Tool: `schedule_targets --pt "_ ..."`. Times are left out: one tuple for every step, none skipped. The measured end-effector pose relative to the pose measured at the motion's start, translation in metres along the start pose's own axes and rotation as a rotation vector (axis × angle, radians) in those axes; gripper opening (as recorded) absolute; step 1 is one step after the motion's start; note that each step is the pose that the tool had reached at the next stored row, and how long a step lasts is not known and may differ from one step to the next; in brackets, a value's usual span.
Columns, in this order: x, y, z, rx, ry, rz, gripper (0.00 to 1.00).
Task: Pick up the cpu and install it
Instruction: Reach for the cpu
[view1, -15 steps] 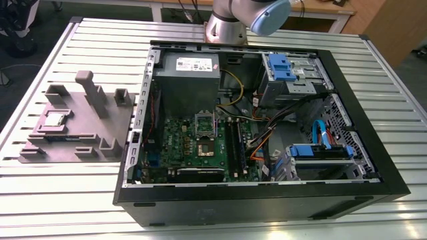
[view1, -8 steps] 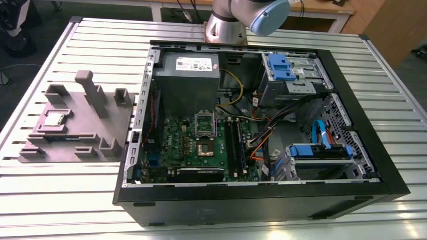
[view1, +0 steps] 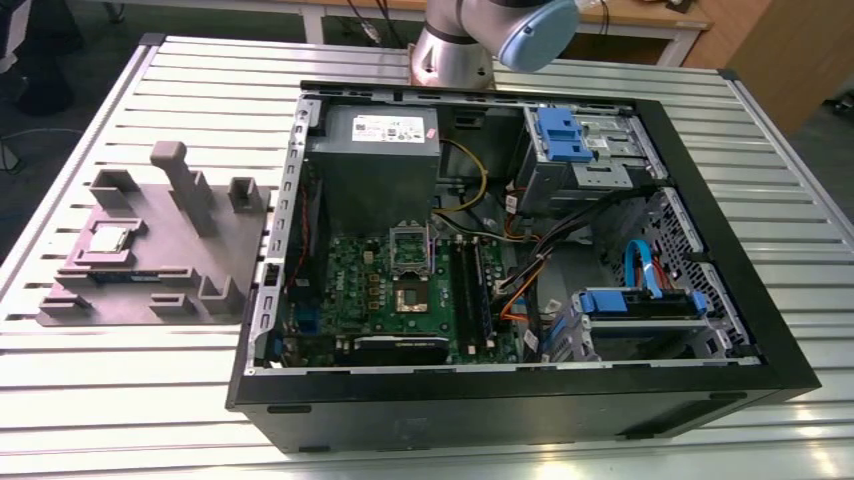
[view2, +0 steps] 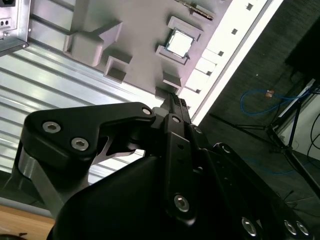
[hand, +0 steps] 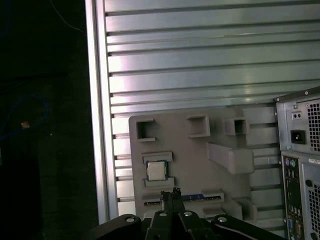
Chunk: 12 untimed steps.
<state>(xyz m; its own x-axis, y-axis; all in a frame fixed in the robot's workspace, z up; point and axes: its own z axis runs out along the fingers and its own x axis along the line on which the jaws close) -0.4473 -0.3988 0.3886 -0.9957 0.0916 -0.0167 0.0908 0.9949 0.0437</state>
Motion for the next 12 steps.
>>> schedule_targets --pt "0.002 -0.0002 0.0001 0.0001 0.0 0.0 0.1" --pt "0.003 -0.0003 0.0002 0.0 0.0001 0.0 0.1" --pt "0.0031 -0.0003 0.0001 0.0 0.0 0.0 0.1" --pt "0.0033 -0.0003 0.0001 0.0 0.0 0.0 0.1" --pt "0.0036 -0.0003 0.0001 0.0 0.0 0.0 0.1" --pt "0.0039 -0.0004 0.0001 0.0 0.0 0.0 0.1" --pt "0.0041 -0.0004 0.0001 0.0 0.0 0.0 0.1" --pt "0.0044 -0.0004 0.0001 0.0 0.0 0.0 0.1" --pt "0.0046 -0.0004 0.0001 0.0 0.0 0.0 0.1" --pt "0.0049 -0.0004 0.0001 0.0 0.0 0.0 0.1" --pt "0.0051 -0.0004 0.0002 0.0 0.0 0.0 0.1" --pt "0.0053 -0.0005 0.0002 0.0 -0.0001 0.0 0.1"
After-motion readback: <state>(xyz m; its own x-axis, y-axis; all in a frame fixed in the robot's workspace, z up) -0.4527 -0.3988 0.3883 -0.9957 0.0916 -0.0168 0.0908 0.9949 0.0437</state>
